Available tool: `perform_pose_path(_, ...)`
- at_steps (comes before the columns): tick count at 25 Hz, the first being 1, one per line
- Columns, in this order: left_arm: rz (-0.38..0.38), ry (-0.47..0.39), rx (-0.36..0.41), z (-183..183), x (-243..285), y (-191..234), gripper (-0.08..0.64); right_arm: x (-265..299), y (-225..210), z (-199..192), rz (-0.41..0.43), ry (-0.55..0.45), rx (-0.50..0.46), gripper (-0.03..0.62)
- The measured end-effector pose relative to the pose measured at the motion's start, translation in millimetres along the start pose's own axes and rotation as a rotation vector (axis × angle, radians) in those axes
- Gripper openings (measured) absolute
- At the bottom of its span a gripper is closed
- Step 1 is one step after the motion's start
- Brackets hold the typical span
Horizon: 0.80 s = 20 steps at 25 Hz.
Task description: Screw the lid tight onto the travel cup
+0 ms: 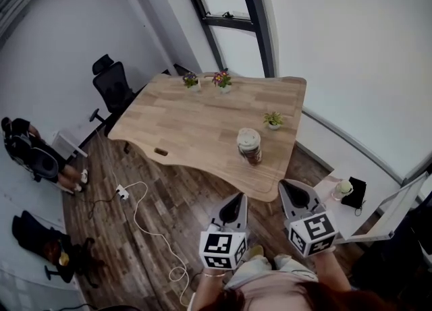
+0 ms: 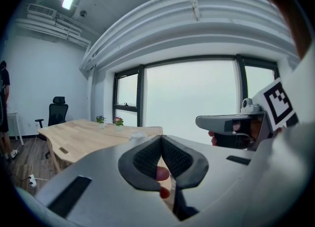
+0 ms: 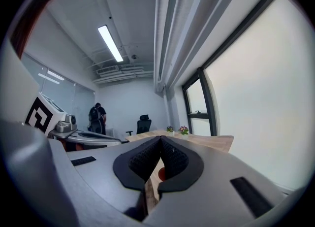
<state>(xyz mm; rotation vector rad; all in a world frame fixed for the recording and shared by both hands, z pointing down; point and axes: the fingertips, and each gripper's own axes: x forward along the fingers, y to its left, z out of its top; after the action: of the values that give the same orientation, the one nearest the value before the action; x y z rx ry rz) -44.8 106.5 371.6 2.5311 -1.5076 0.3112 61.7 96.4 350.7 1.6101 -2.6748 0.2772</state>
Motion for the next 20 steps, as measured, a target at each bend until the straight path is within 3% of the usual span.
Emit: perform_pose_path(20, -0.13, -0.05, 0.023, 4, -7, 67, 0.003, 50, 49, 4, -0.115, 0.042, -0.08, 0.0)
